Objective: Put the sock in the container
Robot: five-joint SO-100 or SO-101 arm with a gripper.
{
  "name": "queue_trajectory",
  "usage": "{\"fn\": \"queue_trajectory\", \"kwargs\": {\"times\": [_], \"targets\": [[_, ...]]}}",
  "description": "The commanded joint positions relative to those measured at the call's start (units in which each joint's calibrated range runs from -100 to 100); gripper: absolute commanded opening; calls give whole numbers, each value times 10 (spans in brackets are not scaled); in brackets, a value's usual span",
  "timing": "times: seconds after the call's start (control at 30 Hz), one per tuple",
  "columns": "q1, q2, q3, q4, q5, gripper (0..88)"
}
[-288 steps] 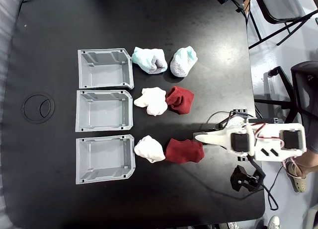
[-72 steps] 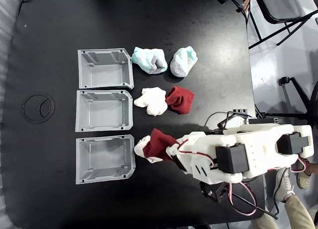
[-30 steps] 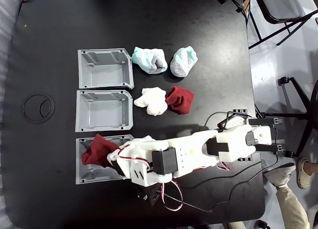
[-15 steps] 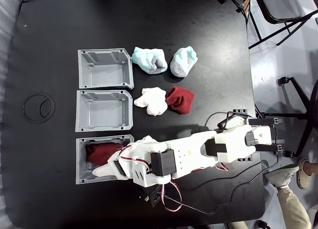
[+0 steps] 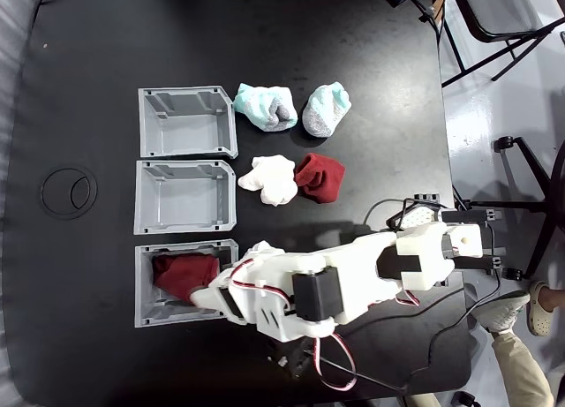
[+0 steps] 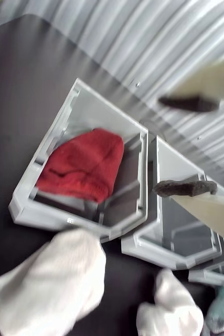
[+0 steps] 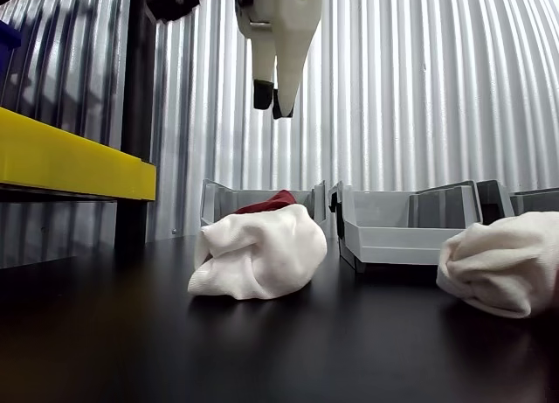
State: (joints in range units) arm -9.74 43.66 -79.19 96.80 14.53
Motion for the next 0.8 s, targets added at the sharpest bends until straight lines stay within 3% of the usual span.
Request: {"fn": "queue_trajectory", "kwargs": {"times": [0.0, 0.03, 0.2, 0.53, 0.77], "targets": [[-5, -59, -18, 32, -4, 51], [-2, -68, -18, 32, -8, 14], [0, -144, 58, 32, -27, 11], [3, -443, 449, 32, -68, 11], [95, -631, 630, 31, -67, 11]]}}
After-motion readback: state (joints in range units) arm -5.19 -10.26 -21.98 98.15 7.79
